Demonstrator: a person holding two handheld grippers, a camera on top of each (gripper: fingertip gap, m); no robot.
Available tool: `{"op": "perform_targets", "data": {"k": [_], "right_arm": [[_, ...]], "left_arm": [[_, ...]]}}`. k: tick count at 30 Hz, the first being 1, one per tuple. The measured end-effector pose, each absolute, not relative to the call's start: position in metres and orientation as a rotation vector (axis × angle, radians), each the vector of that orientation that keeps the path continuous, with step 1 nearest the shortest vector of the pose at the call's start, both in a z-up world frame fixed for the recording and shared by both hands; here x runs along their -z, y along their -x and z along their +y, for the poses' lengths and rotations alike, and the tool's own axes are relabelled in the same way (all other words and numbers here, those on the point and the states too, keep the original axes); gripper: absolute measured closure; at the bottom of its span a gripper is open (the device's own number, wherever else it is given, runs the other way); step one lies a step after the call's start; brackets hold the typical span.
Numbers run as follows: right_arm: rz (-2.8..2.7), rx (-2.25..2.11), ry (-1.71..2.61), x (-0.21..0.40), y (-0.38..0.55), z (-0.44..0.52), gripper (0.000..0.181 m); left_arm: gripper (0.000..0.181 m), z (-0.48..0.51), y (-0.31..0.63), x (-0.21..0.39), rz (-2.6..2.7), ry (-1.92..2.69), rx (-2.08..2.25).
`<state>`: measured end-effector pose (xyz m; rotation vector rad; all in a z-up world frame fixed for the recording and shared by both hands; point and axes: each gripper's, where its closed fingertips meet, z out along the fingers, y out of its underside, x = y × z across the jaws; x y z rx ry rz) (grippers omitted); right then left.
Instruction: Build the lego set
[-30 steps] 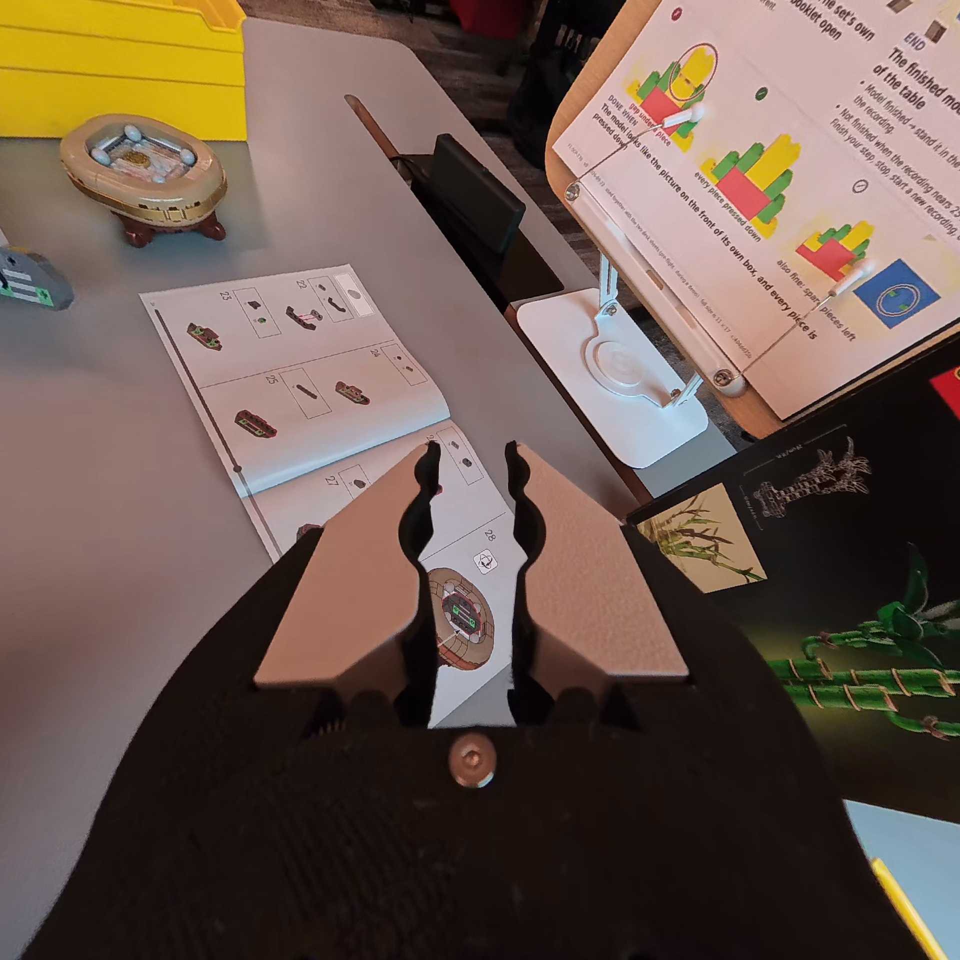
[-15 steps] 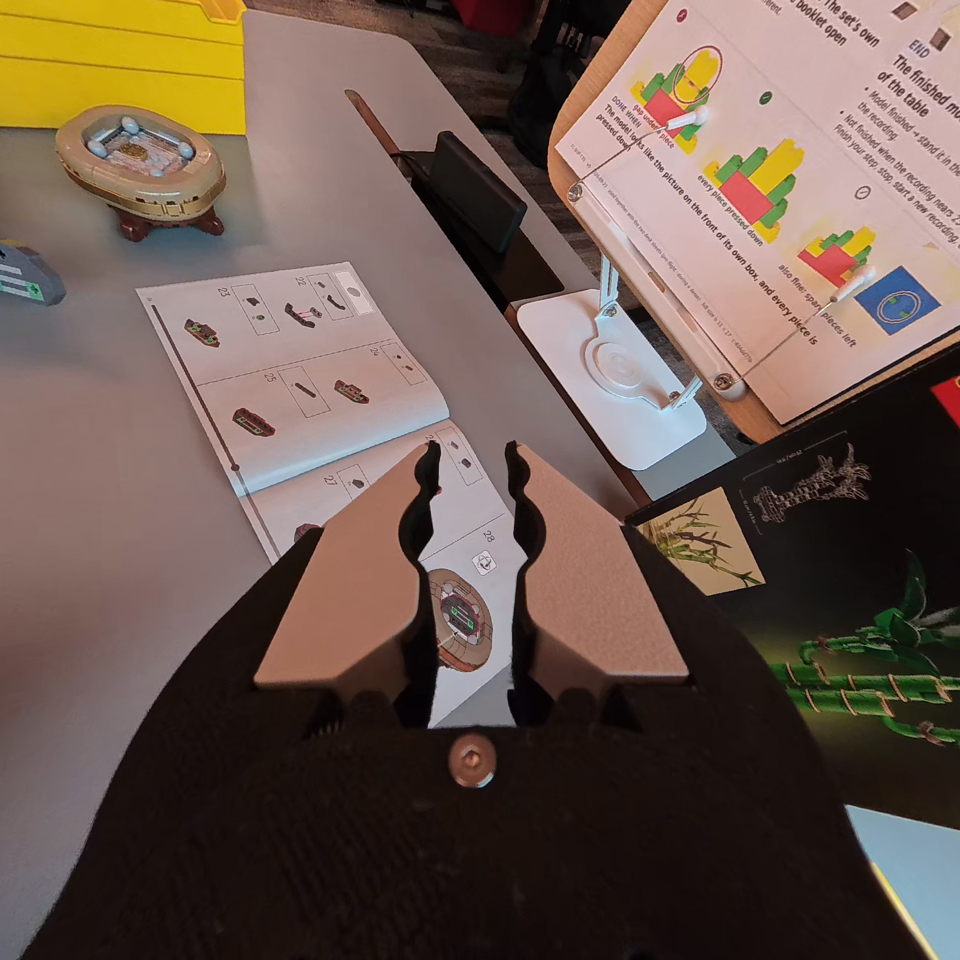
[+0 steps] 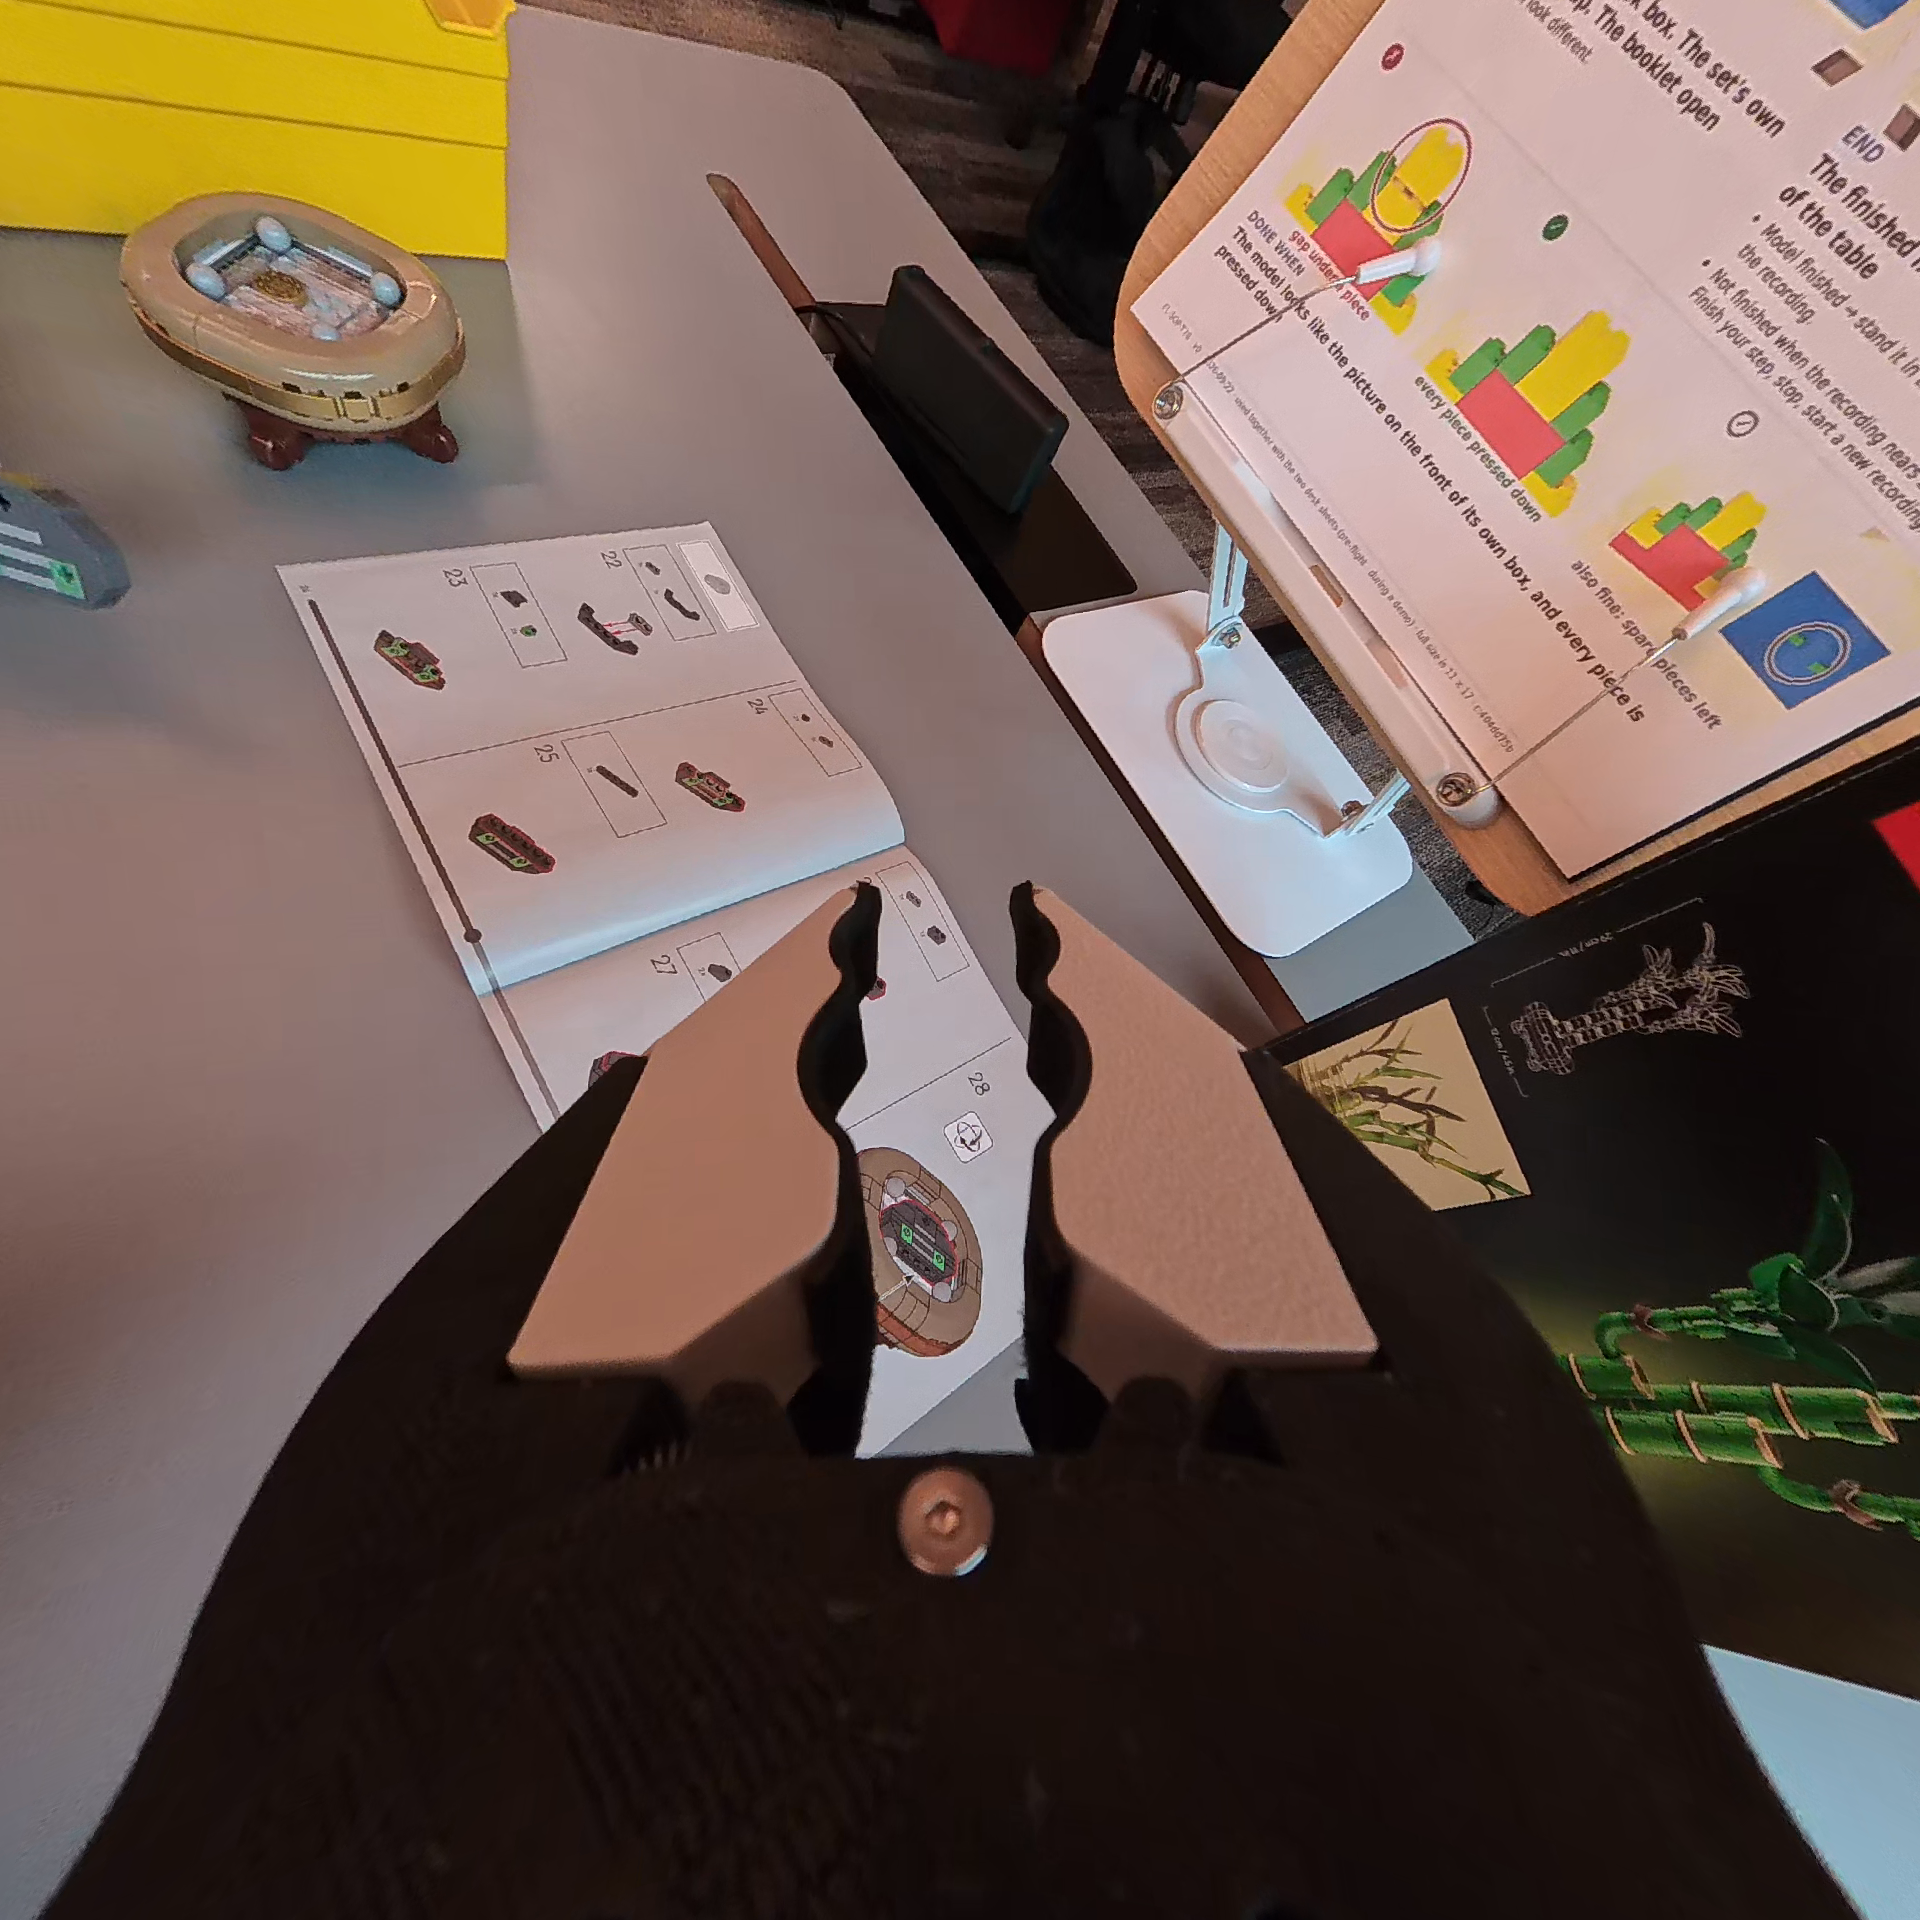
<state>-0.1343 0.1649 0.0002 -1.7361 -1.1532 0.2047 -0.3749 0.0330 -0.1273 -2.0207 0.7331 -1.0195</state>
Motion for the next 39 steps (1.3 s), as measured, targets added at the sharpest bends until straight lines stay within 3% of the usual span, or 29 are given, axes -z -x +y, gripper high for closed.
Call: {"op": "perform_targets", "data": {"k": [7, 13, 19, 33, 39], "right_arm": [[-1.256, -0.294, 1.701, 0.004, 0.163, 0.152, 0.155], [-1.724, -0.596, 1.394, 0.026, 0.293, 0.07, 0.142], [-1.987, -0.338, 1.169, 0.076, 0.364, 0.033, 0.133], [-2.04, -0.192, 0.989, 0.091, 0.39, 0.016, 0.147], [-2.044, -0.213, 1.03, 0.096, 0.39, 0.017, 0.143]], "left_arm": [[0.176, 0.03, 0.371, 0.123, 0.716, 2.006, 1.102], [0.176, 0.02, 0.368, 0.098, 0.532, 1.928, 1.54], [0.176, 0.021, 0.377, 0.091, 0.429, 1.901, 1.658], [0.176, 0.013, 0.377, 0.097, 0.414, 1.952, 1.738], [0.176, 0.012, 0.377, 0.103, 0.422, 1.987, 1.725]]}}
